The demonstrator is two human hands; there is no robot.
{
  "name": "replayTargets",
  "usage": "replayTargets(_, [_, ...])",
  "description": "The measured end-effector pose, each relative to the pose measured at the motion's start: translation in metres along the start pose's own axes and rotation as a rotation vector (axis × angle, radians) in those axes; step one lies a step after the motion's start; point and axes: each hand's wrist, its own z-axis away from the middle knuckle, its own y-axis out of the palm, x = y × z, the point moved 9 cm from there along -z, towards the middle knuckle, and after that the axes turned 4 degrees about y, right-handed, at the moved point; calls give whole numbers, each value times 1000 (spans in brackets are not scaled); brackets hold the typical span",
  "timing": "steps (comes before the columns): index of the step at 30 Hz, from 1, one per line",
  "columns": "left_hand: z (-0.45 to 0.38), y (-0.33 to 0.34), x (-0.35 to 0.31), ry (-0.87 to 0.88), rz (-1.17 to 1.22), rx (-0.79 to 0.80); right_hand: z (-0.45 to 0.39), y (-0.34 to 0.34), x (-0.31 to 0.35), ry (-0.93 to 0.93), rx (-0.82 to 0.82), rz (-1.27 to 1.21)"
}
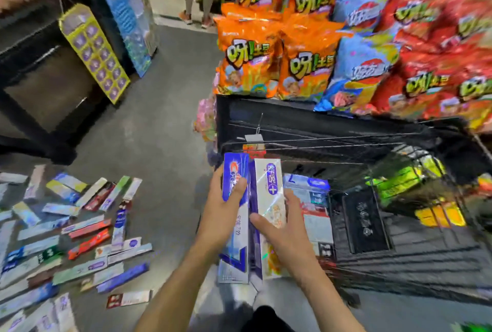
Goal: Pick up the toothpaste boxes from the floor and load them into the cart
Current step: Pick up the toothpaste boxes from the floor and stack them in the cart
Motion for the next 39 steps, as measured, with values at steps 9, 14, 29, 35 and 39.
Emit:
replayTargets(9, [-62,97,44,-148,-98,0,-89,-82,-35,90,17,47])
replayTargets(14, [-86,107,56,-139,-100,-19,-121,-90,-47,131,30,29])
replayTargets(29, [-188,102,238,-366,-498,434,-211,-99,-173,298,-83,187])
replayTargets(35, [-201,133,323,-147,-1216,896,-237,-126,-258,367,-78,279])
replayTargets(39, [-213,152,371,-18,-1321,1043,-253,-134,-304,369,9,336])
